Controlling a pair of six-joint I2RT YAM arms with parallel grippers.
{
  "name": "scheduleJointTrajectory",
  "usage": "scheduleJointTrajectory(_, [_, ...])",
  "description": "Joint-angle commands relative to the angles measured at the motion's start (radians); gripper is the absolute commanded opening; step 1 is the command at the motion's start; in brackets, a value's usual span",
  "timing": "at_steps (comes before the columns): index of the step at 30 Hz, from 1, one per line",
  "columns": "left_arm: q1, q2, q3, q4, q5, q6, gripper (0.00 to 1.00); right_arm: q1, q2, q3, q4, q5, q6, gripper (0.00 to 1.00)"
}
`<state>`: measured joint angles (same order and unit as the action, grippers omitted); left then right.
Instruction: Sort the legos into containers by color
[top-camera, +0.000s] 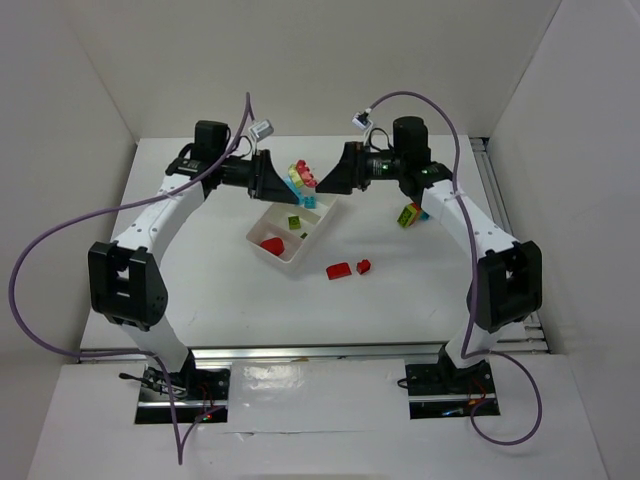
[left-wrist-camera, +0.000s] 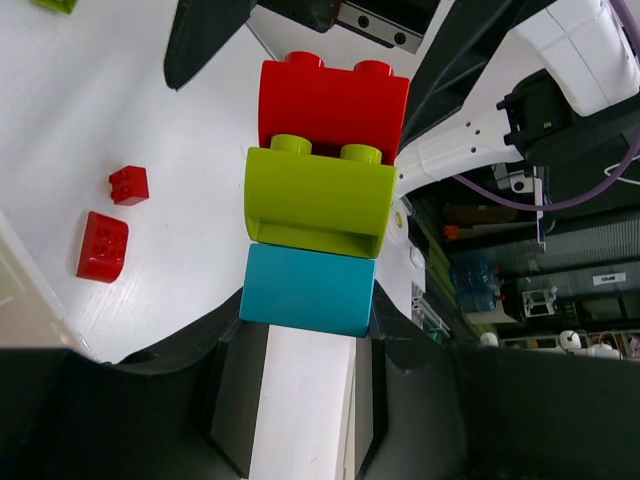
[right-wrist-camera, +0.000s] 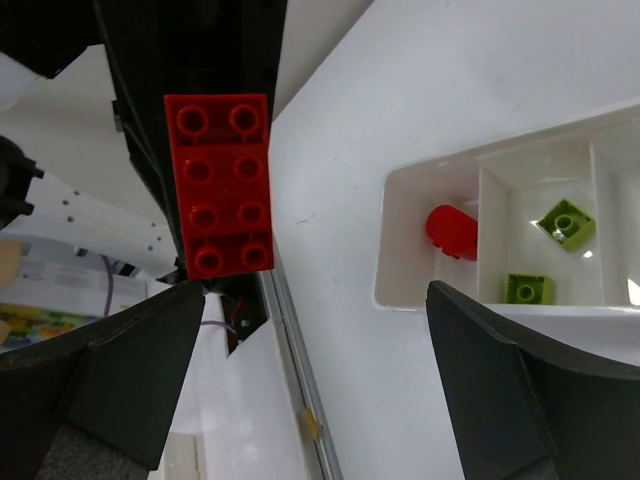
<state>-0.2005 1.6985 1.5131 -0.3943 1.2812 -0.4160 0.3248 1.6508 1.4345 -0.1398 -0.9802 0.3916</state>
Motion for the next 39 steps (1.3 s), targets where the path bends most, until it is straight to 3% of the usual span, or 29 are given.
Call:
scheduleJointTrajectory(1, [-0.028, 0.007, 0.052, -0.043, 0.035, 0.065, 0.00, 0.002, 0.004, 0.033, 0.173, -0.099, 0.087, 0.96])
scheduleJointTrajectory(7, [-0.048, 0.018, 0.052, -0.067, 0.026, 0.086, 0.00, 0.002, 0.017, 0.001, 0.362, -0.146, 0.217, 0.86])
scheduleJointTrajectory(10, [-0.048, 0.027, 0.052, -0.067, 0.017, 0.086, 0.00, 0.011, 0.036, 0.010, 0.388, -0.167, 0.243, 0.80])
scheduleJointTrajectory(15, [-0.057, 0.027, 0.052, -0.067, 0.017, 0.095, 0.00, 0.032, 0.037, 0.010, 0.410, -0.158, 0.256, 0.78])
scheduleJointTrajectory(19, [-0.057, 0.027, 0.052, -0.077, 0.006, 0.105, 0.00, 0.051, 0.067, 0.023, 0.375, -0.169, 0.247, 0.69])
scheduleJointTrajectory(24, [-0.057, 0.016, 0.052, -0.077, -0.012, 0.105, 0.00, 0.042, 0.028, -0.019, 0.352, -0.111, 0.237, 0.22])
scheduleJointTrajectory(28, [-0.022, -0.002, 0.042, -0.077, -0.013, 0.105, 0.00, -0.042, -0.041, -0.089, 0.342, -0.025, 0.237, 0.09])
scheduleJointTrajectory(39, [0.042, -0.011, -0.002, -0.077, -0.095, 0.080, 0.00, -0.124, -0.140, -0.198, 0.293, 0.095, 0.216, 0.03])
